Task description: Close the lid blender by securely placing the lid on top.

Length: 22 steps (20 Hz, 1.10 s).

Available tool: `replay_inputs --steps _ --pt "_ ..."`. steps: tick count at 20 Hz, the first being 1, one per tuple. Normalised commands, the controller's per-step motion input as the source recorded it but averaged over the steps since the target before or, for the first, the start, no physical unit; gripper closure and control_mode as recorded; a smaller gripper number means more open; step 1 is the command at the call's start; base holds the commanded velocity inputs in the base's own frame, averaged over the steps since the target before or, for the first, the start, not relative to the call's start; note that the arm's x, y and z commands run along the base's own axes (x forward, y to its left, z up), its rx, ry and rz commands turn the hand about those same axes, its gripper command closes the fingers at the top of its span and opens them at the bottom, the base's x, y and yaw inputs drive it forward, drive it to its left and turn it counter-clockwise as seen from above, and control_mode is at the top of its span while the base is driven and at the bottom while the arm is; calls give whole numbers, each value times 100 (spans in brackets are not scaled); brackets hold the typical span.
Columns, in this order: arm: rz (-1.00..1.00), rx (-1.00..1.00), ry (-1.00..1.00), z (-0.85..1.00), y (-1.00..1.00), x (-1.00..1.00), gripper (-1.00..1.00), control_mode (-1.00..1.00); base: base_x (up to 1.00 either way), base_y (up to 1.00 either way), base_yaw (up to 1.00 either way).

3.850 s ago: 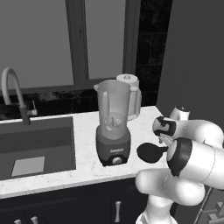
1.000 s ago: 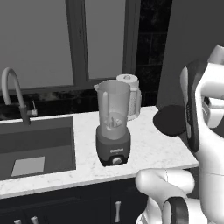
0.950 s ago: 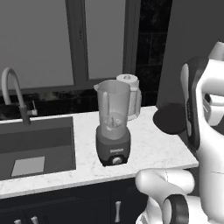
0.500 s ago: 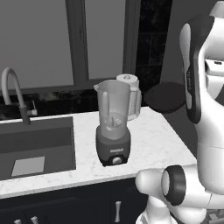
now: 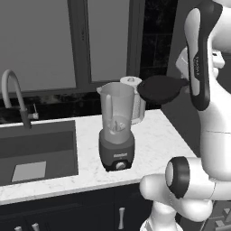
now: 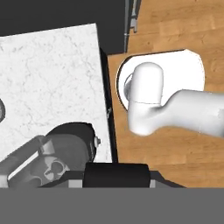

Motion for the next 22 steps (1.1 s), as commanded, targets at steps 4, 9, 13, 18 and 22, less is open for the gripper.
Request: replay_inputs --steps 4,9,13,18,22 --pt "0 4 -7 0 49 52 100 -100 0 0 0" --pt "0 0 -2 -14 46 58 100 -100 0 0 0" --pt "0 0 -3 -22 11 54 100 -100 0 0 0" --pt "1 0 0 -26 0 60 100 -100 0 0 0" --pt "1 0 -7 -15 11 56 100 -100 0 0 0"
